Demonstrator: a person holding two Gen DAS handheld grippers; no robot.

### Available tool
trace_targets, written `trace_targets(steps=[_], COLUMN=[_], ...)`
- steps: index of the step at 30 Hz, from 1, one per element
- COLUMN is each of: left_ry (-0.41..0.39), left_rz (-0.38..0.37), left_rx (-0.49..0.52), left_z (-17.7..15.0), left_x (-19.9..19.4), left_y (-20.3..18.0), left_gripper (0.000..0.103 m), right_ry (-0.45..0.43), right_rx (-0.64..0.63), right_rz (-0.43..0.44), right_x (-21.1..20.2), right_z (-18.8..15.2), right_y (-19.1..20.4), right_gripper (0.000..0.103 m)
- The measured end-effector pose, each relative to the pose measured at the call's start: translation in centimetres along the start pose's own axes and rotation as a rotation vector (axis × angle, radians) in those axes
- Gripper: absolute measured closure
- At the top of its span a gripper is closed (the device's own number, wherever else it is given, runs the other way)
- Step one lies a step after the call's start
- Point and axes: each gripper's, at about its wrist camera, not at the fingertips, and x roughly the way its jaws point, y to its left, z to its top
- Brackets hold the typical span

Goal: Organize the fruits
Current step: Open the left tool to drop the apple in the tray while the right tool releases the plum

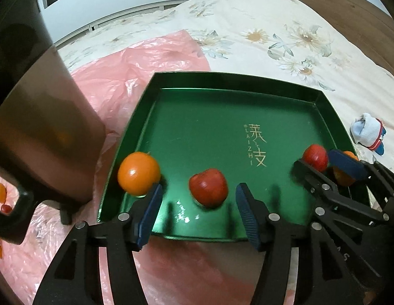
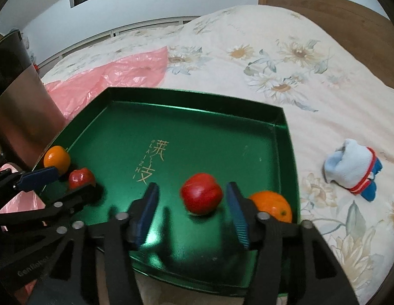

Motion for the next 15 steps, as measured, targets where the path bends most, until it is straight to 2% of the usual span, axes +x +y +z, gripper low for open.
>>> trace_targets(steps=[15], left_ry=[0.011], left_rz=[-0.011], left_rx=[0.008], left_z=[-2.7], left_x=[-4.7], left_y=[1.5], left_gripper=[0.049], right_ry=[-0.009], right_rx=[0.011], right_rz=[-0.011], right_x=[-4.7], right_z=[-1.3], right_y=[0.6], right_gripper=[0.000])
